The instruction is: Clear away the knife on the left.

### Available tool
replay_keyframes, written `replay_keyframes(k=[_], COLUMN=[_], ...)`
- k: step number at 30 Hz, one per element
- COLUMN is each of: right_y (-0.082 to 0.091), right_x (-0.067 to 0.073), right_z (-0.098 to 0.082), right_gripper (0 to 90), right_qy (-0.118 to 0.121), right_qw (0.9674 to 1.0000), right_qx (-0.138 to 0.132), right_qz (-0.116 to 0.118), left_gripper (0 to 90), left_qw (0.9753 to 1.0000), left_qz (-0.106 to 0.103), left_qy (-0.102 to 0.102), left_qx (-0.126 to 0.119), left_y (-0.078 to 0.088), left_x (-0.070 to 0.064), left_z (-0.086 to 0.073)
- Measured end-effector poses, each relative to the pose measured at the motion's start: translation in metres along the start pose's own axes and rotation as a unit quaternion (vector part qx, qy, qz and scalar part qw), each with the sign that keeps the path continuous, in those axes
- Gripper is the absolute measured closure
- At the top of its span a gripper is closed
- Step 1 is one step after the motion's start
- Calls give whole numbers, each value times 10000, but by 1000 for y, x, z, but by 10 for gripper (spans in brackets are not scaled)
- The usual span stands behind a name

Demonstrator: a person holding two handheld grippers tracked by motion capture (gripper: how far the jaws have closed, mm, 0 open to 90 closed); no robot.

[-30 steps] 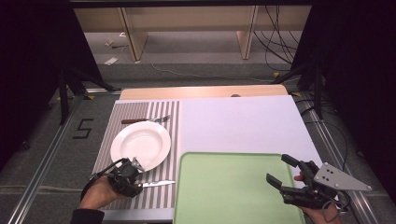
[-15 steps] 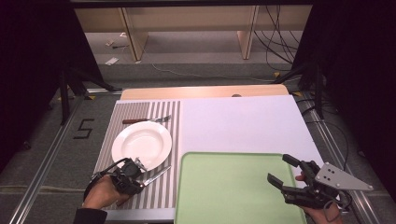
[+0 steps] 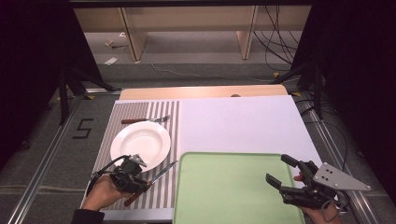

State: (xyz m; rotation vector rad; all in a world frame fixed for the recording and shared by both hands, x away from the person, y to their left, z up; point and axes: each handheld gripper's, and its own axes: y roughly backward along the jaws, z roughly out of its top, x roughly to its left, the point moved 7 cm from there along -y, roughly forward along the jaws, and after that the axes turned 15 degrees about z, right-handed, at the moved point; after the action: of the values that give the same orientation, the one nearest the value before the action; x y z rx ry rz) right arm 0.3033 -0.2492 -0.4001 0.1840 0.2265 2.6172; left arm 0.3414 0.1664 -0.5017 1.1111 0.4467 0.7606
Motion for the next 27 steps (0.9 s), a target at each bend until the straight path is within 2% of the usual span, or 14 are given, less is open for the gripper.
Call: replay_keyframes(k=[1, 2, 3, 4, 5, 6, 9, 10, 11, 19, 22, 24, 26, 27], right_y=[0, 0, 0, 0, 0, 0, 0, 0, 0, 0, 1, 1, 1, 1], right_x=[0, 0, 0, 0, 0, 0, 0, 0, 0, -1, 0, 0, -1, -1], right_z=[0, 0, 0, 0, 0, 0, 0, 0, 0, 0, 0, 0, 0, 1], right_gripper=[211, 211, 211, 211, 211, 210, 211, 211, 210, 211, 210, 211, 211, 211], right_qy=[6, 6, 7, 2, 2, 0, -5, -8, -2, -15, -10, -15, -14, -18], right_qw=[10000, 10000, 10000, 10000, 10000, 10000, 10000, 10000, 10000, 10000, 10000, 10000, 10000, 10000], right_qx=[-6, -3, -3, -2, -2, -4, -4, -1, -2, -3, -13, -13, -19, -39], right_qz=[1, 1, 1, 1, -1, -1, -3, -3, -5, -5, -5, -2, -1, -8], left_gripper=[771, 771, 771, 771, 771, 771, 771, 770, 771, 771, 770, 770, 770, 770], left_qw=[9999, 9999, 9992, 9992, 9973, 9963, 9933, 9933, 9917, 9895, 9899, 9914, 9917, 9919], left_qz=[-41, -41, -161, -161, -321, -383, -528, -528, -609, -771, -814, -755, -753, -762], left_qy=[33, 33, 138, 138, 281, 319, 393, 393, 405, 321, 182, 68, 41, -51], left_qx=[-111, -111, -341, -341, -593, -700, -947, -947, -1056, -1177, -1148, -1064, -1038, -1012], left_y=[2, 2, 6, 6, 12, 14, 19, 19, 21, 20, 17, 15, 14, 12], left_x=[-2, -2, -7, -7, -13, -16, -27, -27, -35, -58, -67, -72, -75, -80], left_z=[3, 3, 10, 10, 18, 22, 33, 33, 39, 58, 63, 65, 66, 68])
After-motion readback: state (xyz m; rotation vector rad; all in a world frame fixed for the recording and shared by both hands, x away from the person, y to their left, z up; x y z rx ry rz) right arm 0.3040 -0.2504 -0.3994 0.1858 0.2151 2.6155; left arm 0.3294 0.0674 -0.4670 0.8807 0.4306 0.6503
